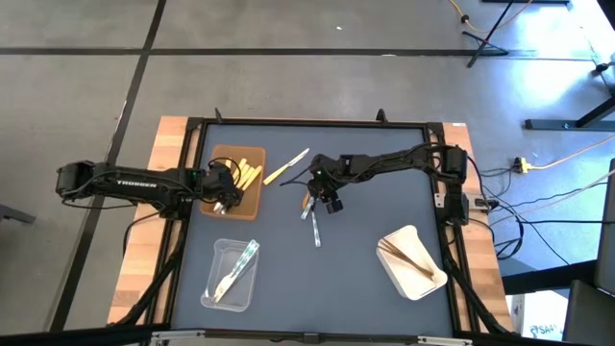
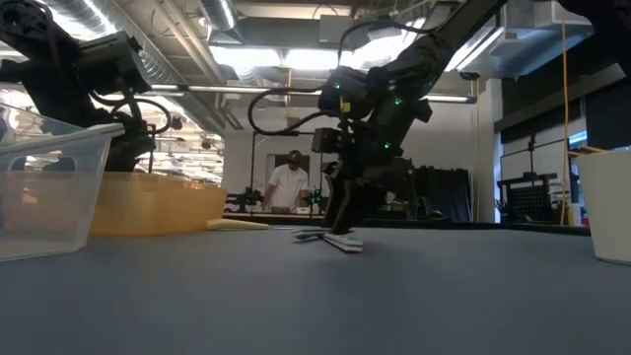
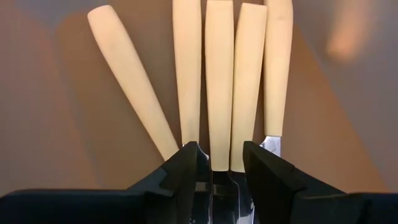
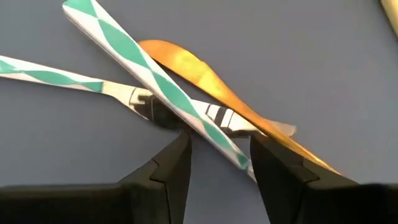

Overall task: Sort silverware by color (type)
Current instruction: Put the green knife into the transparent bin

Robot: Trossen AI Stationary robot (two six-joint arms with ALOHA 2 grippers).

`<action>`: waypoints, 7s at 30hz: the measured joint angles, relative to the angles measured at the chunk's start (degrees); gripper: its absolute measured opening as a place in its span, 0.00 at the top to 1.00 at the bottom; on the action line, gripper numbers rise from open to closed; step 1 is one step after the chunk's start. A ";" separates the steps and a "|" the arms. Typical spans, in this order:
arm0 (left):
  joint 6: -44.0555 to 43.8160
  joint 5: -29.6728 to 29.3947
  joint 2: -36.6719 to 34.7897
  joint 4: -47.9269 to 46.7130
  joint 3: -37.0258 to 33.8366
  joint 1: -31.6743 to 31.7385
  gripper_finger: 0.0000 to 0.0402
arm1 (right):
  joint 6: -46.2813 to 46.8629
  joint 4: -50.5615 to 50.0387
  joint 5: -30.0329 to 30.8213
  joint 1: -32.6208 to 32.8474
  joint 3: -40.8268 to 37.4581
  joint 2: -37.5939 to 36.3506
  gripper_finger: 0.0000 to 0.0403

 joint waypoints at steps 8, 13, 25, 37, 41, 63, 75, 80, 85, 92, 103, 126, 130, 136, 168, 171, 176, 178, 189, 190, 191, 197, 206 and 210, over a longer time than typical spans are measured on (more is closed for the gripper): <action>0.00 0.00 0.00 0.31 0.00 0.00 0.69 | 0.11 -0.41 -1.55 -0.24 0.00 0.09 0.60; 0.00 0.00 0.00 0.38 0.00 0.00 0.69 | 0.52 -1.58 -2.85 -0.26 0.00 0.11 0.60; -0.10 0.00 0.02 0.42 0.00 0.00 0.69 | 2.93 -4.91 -5.05 -0.28 0.09 0.09 0.61; -0.32 0.51 0.00 1.39 0.00 0.00 0.69 | 3.02 -5.31 -5.66 -0.20 -0.02 0.11 0.83; -0.37 0.61 0.00 1.93 0.00 0.00 0.69 | 3.00 -5.33 -5.63 -0.17 -0.04 0.09 0.89; -0.58 6.23 -4.58 4.21 0.00 0.00 0.69 | 3.00 -5.09 -5.49 -0.20 -0.07 0.11 0.99; -1.79 6.25 -13.95 4.23 0.00 0.00 0.69 | 3.00 -5.12 -5.44 -0.20 -0.13 -0.46 0.99; -1.76 6.47 -17.32 5.72 0.02 0.00 0.69 | 2.98 -5.65 -5.04 -0.17 -0.35 -2.44 1.00; -0.91 6.48 -19.28 11.10 0.02 -0.02 0.69 | 3.00 -4.48 -5.09 -0.20 -0.31 -4.52 1.00; 5.64 8.56 -19.39 20.37 0.02 -0.02 0.69 | 3.23 -2.90 -3.52 -0.20 -0.20 -6.65 1.00; 7.26 9.05 -19.34 27.32 0.04 -0.15 0.69 | 10.61 7.60 2.82 -0.22 -0.13 -10.09 1.00; 6.24 -2.15 -6.06 50.04 0.04 -4.41 0.69 | 46.78 33.91 8.25 -0.15 -0.09 -9.84 1.00; 7.47 -5.40 -1.68 55.95 0.04 -5.19 0.69 | 48.40 33.83 8.37 0.21 -0.09 -9.82 1.00; 7.54 -7.14 3.84 64.88 0.04 -5.38 0.69 | 48.52 33.90 12.11 1.63 -0.09 -9.75 1.00; 7.75 -8.88 12.39 78.46 0.04 -5.38 0.69 | 49.20 32.45 18.60 4.85 -0.04 -9.68 1.00; 7.74 -8.92 12.39 78.46 0.04 -5.38 0.69 | 49.59 31.87 19.20 5.49 -0.04 -9.68 1.00; 7.76 -8.99 12.39 78.45 0.04 -5.38 0.69 | 49.55 31.40 22.22 7.11 -0.04 -9.68 1.00; 7.76 -8.99 12.39 78.45 0.04 -5.38 0.69 | 49.55 31.26 22.44 7.48 -0.04 -9.68 1.00; 7.76 -8.92 12.39 78.47 0.04 -5.37 0.69 | 49.55 28.80 24.57 8.09 -0.04 -9.68 1.00; 7.76 -8.91 12.39 78.47 0.04 -5.36 0.69 | 49.55 28.69 24.57 8.09 -0.04 -9.68 1.00; 7.75 -8.90 12.39 78.47 0.04 -5.37 0.69 | 49.55 28.67 24.57 8.11 -0.04 -9.68 1.00; 7.74 -8.88 12.39 78.47 0.04 -5.36 0.69 | 49.55 28.58 24.55 8.11 -0.02 -9.23 1.00; 7.72 -8.96 12.39 78.34 0.02 -5.36 0.69 | 49.55 30.05 21.75 8.49 -0.02 -5.94 1.00; 7.72 -8.97 12.39 78.23 0.02 -5.35 0.69 | 49.53 30.12 22.26 8.92 -0.02 -5.88 1.00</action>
